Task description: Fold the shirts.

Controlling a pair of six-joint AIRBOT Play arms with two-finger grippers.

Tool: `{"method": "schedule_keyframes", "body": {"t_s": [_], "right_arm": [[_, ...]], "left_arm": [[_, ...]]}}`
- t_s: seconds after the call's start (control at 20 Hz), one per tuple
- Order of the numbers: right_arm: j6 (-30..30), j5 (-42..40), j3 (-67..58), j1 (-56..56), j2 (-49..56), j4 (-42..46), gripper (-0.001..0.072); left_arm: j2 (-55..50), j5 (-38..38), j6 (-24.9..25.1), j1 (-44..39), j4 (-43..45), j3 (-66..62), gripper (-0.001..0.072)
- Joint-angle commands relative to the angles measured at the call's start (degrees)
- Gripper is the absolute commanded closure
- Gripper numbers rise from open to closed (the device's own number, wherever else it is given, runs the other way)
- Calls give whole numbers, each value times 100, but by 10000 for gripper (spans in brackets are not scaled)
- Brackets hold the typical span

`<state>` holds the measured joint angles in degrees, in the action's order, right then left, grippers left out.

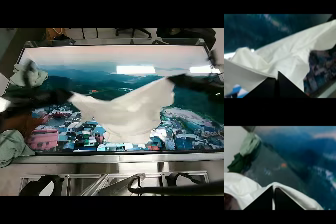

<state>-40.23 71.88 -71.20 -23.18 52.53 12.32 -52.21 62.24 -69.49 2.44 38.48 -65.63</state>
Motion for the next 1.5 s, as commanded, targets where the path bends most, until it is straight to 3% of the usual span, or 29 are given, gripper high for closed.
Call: {"method": "schedule_keyframes", "body": {"t_s": [0.0,0.3,0.5,0.65,0.85,1.0,1.2,1.45], "right_arm": [[-4,-409,-1185,-551,-1165,-205,698],[-2,-1543,-2846,-1158,-2415,660,698],[-2,-1655,-3414,-1209,-2352,957,698],[-7,-1421,-3412,-1211,-1952,887,698],[-2,-188,-3407,-1174,-494,-238,698],[-2,216,-3383,-387,1029,-109,697],[-31,-326,-3366,992,3117,1012,697],[-330,-1200,-3366,1519,4575,1213,697]], "left_arm": [[820,422,-162,743,7,-1989,701],[1128,804,-184,1967,363,-4277,701],[702,1202,-369,2114,404,-5003,700],[280,1272,-452,2114,402,-4861,700],[-625,1362,-328,1762,354,-3696,700],[-1683,693,146,1099,358,-2820,700],[-3189,-870,485,557,409,-2188,699],[-4520,-1097,562,404,398,-2186,695]]}}
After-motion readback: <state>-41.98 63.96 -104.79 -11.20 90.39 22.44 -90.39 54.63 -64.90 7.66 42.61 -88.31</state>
